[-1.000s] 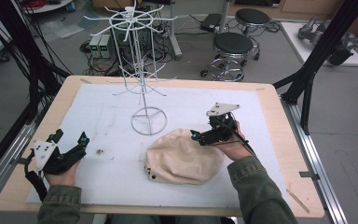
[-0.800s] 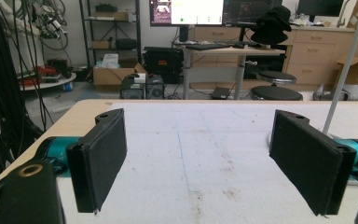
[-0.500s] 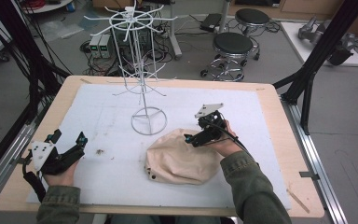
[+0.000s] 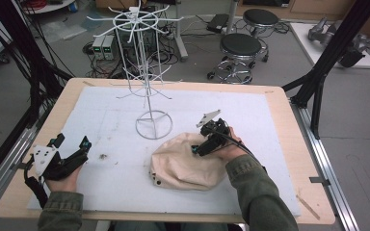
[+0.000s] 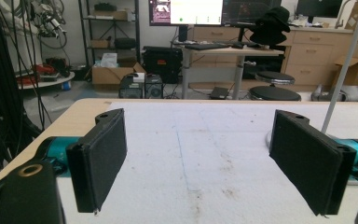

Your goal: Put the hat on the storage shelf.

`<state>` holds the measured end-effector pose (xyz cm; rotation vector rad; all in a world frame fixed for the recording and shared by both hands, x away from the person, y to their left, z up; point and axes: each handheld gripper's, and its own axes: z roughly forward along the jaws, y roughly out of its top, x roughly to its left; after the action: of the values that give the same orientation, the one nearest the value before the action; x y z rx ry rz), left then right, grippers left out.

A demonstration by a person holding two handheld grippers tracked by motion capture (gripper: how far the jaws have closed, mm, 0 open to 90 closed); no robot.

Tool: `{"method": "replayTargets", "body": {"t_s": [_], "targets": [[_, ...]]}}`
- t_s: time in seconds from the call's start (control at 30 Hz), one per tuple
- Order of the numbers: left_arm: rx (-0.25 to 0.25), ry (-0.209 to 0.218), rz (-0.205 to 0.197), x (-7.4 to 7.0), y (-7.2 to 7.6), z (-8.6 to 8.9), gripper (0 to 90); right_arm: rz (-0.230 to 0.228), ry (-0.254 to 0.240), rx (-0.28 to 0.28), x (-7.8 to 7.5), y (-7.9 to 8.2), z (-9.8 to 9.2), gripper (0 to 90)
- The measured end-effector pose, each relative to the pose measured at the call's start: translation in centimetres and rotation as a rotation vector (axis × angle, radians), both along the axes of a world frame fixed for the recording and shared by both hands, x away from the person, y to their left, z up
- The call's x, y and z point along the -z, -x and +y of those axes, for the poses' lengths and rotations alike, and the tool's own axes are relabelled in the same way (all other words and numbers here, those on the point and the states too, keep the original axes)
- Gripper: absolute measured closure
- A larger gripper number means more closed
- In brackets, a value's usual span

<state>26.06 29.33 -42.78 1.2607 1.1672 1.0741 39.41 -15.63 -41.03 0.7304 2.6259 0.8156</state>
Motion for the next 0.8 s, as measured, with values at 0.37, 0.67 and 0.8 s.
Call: {"method": "replayTargets", "body": {"t_s": [0.37,0.67,0.8], "targets": [[0.008,0.022,0.007,0.0,0.0,0.1,19.3,0.072,0.060,-0.043,0.7,-0.5,0.2,14.3],[0.011,0.014,0.014,0.0,0.1,0.1,19.5,0.131,0.088,-0.031,1.6,-1.0,-0.1,14.7],[0.012,0.014,0.013,0.1,0.0,0.1,19.5,0.141,0.076,-0.028,1.6,-1.1,-0.2,15.6]]}}
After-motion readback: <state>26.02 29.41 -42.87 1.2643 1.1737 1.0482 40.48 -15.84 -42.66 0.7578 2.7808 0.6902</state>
